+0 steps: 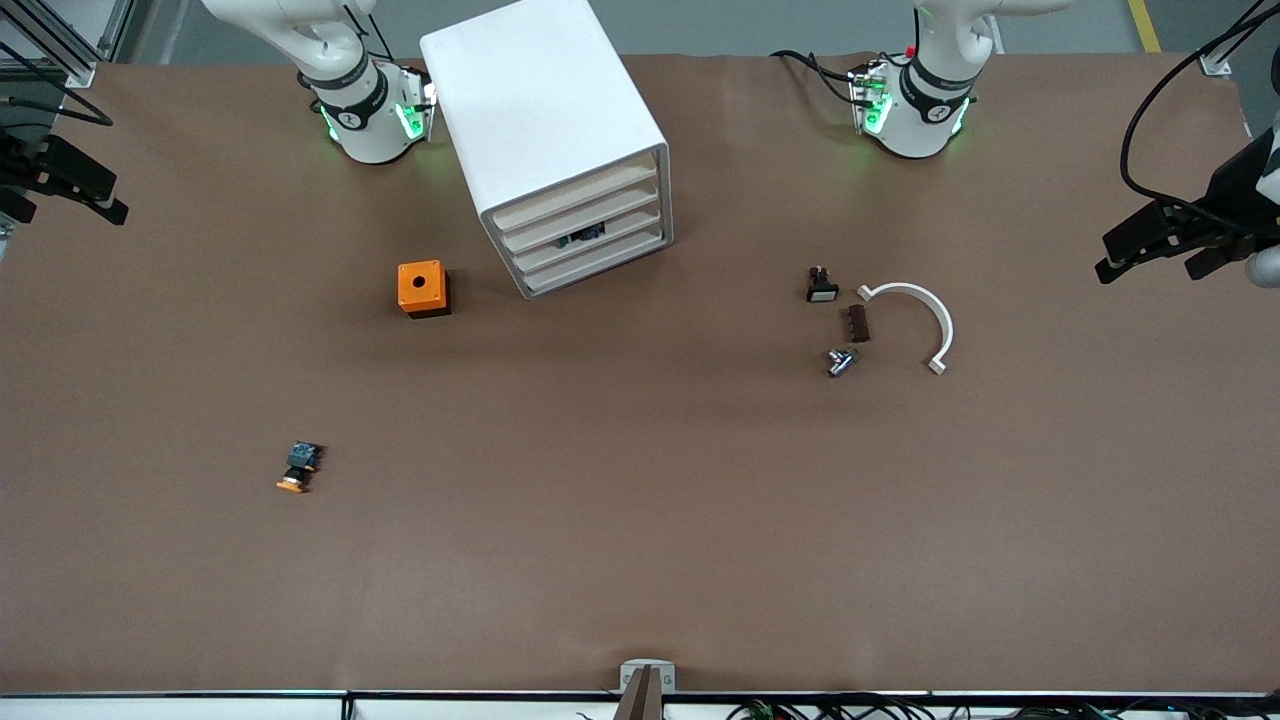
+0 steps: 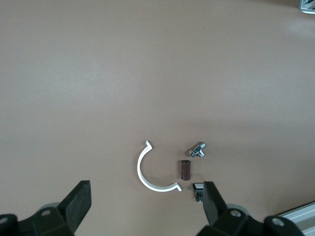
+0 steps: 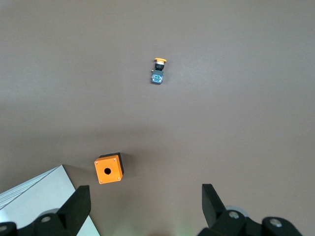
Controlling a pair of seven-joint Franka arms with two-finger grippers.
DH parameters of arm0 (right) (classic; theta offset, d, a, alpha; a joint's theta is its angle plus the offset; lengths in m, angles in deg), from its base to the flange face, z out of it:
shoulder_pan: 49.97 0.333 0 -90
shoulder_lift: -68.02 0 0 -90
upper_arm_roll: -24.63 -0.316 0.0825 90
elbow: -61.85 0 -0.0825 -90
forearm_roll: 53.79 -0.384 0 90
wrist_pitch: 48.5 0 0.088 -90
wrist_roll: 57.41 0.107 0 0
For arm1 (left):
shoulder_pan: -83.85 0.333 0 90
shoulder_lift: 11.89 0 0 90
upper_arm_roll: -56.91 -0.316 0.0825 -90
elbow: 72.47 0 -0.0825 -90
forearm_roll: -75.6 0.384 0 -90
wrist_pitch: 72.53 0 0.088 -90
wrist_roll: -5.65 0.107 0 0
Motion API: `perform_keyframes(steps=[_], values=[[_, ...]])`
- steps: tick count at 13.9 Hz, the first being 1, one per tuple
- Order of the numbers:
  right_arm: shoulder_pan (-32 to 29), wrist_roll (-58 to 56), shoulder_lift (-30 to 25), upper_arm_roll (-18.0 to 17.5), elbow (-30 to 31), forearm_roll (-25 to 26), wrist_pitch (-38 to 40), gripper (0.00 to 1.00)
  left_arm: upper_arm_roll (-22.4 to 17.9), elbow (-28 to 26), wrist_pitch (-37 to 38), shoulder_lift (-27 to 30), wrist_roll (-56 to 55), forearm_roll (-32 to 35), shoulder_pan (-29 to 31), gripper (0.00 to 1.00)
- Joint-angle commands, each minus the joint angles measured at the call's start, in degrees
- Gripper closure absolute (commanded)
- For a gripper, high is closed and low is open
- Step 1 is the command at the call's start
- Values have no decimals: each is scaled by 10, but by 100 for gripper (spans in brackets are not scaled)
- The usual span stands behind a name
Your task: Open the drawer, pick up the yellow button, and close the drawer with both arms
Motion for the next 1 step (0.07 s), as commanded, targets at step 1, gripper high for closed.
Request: perform_keyframes(steps=[1], values=[[-2, -3, -17, -1, 14, 1, 1, 0, 3, 6, 11, 3, 4, 14, 0, 0]])
